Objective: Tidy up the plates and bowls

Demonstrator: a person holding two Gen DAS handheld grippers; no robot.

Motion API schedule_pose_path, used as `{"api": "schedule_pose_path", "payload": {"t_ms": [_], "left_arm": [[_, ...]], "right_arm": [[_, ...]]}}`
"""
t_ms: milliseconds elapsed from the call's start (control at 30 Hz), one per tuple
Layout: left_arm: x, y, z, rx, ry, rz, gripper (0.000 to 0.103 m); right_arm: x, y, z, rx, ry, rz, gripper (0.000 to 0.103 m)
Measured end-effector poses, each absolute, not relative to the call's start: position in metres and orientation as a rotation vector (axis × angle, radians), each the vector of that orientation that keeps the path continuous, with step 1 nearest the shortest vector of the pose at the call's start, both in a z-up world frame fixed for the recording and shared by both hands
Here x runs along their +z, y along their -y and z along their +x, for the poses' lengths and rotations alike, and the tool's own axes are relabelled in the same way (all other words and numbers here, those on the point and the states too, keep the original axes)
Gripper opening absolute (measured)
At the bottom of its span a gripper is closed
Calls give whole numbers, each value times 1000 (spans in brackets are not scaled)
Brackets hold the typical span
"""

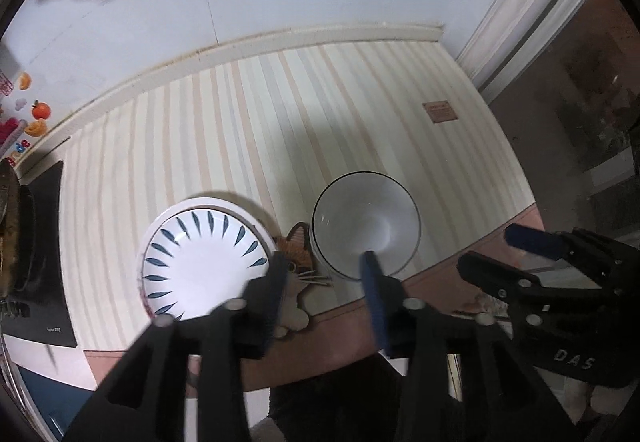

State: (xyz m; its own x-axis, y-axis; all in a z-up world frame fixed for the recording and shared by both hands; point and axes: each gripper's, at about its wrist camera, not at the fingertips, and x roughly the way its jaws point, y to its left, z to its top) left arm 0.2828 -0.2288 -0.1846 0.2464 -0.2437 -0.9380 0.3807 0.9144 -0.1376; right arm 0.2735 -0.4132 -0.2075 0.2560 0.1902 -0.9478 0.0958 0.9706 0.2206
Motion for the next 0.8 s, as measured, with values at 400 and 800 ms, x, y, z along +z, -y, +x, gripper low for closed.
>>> {"api": "schedule_pose_path", "payload": {"t_ms": [400,800], "left_arm": [[-139,206,251,-458,-1162,88,90],[-110,200,236,-480,-1112,57,91]], "right_arm": [[-142,412,221,-12,-1199,198,91],[-100,410,193,-7,-1103,197,94]]}}
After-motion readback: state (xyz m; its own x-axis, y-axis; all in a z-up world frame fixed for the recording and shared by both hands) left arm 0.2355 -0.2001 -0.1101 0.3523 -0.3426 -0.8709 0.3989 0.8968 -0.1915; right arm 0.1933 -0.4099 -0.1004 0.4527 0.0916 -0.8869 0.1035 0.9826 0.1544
